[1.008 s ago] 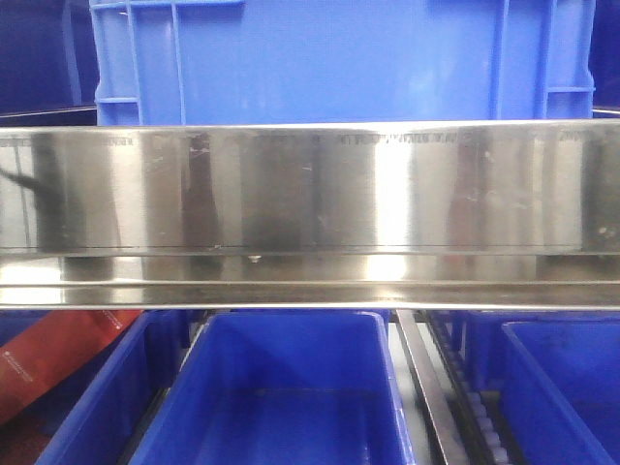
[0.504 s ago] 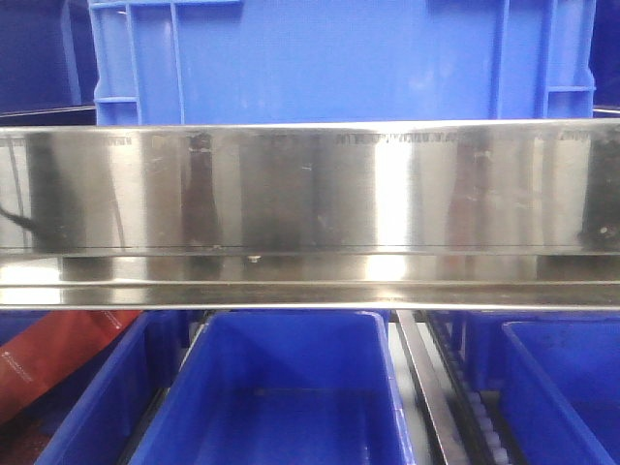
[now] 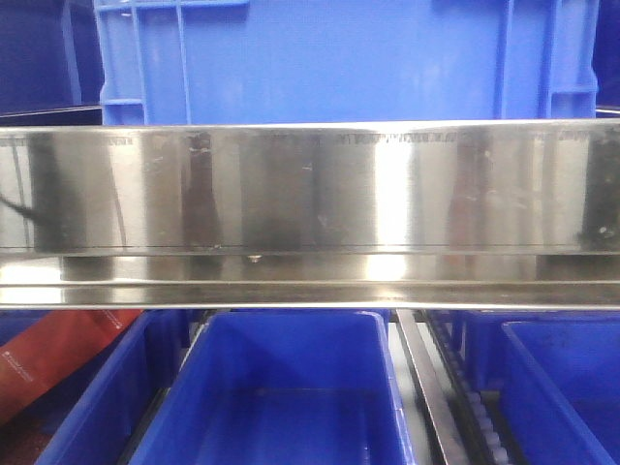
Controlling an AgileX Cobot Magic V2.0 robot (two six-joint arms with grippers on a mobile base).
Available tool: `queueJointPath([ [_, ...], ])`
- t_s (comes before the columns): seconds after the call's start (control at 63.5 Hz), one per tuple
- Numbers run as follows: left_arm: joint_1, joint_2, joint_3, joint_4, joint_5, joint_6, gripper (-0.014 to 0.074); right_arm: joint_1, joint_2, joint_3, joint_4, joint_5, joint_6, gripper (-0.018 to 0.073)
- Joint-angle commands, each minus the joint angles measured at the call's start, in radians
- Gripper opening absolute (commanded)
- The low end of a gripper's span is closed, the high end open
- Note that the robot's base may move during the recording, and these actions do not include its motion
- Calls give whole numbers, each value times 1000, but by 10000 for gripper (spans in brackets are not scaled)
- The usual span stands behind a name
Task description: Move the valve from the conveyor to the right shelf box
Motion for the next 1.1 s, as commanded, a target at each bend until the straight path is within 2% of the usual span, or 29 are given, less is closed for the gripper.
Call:
queueJointPath([
  [0.0,-4,-55,-13,-5,24,1,549,1,-64,-12,4,-18,-8,404],
  [0.063,-4,-86,-13,-3,50,1,495,-1,-104,-12,4,-16,-8,314],
  [0.11,-4,-111,-13,1,75,1,417,-1,-135,-12,4,-12,-8,224],
  [0.283,7,-204,-13,3,164,1,11,-1,-250,-8,1,39,-8,-148],
  [0.299,10,-216,-13,3,175,1,-34,-1,-257,-6,-2,43,-8,-171],
  [0.331,20,-235,-13,6,193,1,-104,-1,-277,4,-9,50,-8,-162],
  [0.457,65,-320,36,18,227,-45,-111,-1,-357,83,-38,48,-8,-158],
  [0.567,113,-428,161,22,207,-47,-111,-2,-450,204,-49,15,-8,-158],
  [0.787,185,-732,551,22,4,-66,-111,-2,-660,504,-67,-134,-8,-158],
  [0.945,230,-954,810,22,-129,-66,-111,-5,-794,682,-88,-187,-8,-158],
  [1.086,283,-1173,1013,22,-223,-66,-111,-61,-910,839,-88,-201,14,-158],
])
